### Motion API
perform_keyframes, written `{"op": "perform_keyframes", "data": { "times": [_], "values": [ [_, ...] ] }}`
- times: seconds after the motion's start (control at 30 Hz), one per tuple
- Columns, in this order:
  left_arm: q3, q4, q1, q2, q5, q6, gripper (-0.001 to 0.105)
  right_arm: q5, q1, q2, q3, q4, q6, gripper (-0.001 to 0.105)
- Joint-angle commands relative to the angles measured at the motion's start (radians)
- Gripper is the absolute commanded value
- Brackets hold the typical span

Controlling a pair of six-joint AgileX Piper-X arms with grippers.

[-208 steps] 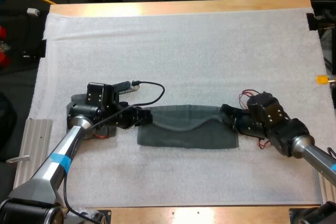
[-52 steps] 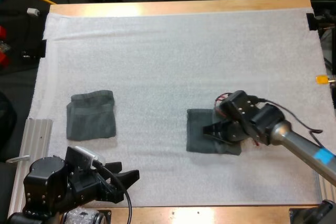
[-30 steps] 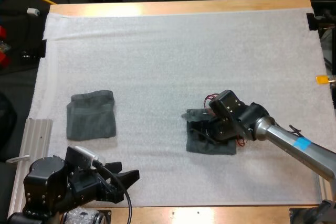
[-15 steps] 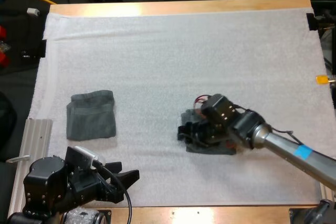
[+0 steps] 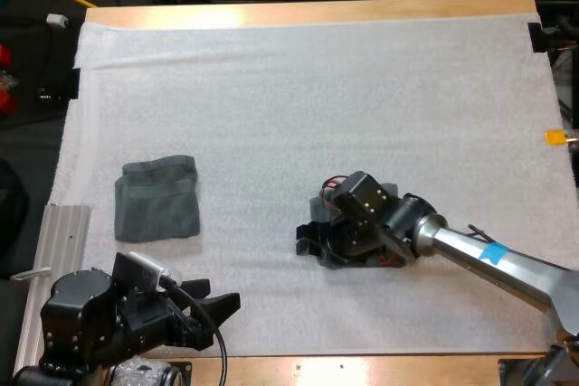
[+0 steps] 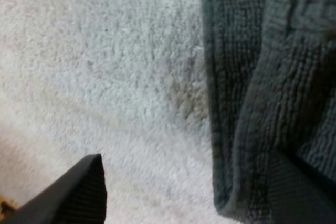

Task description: Pick towel from pile, fold and stack

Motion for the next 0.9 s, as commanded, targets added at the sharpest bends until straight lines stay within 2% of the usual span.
{"op": "perform_keyframes", "data": {
  "times": [0.0,0.13,0.23,0.5,0.6,0.87],
  "values": [
    [-0.006,-0.004,-0.001,-0.004,0.011,-0.004,0.061,-0.023,0.002,-0.023,-0.006,0.004,-0.015,0.064],
    [-0.006,-0.004,-0.001,-0.004,0.011,-0.004,0.061,0.004,0.002,-0.081,-0.006,0.033,-0.052,0.064],
    [-0.006,-0.004,-0.001,-0.004,0.011,-0.004,0.061,0.068,0.002,-0.152,-0.006,0.083,-0.074,0.064],
    [-0.006,-0.004,-0.001,-0.004,0.009,0.004,0.061,0.234,0.002,-0.383,-0.006,0.285,-0.184,0.064],
    [-0.006,-0.004,-0.001,-0.004,0.009,0.004,0.061,0.298,0.002,-0.468,-0.006,0.369,-0.191,0.064],
    [-0.006,-0.004,-0.001,-0.004,0.007,0.004,0.061,0.331,0.002,-0.694,-0.006,0.518,-0.213,0.064]
  ]
}}
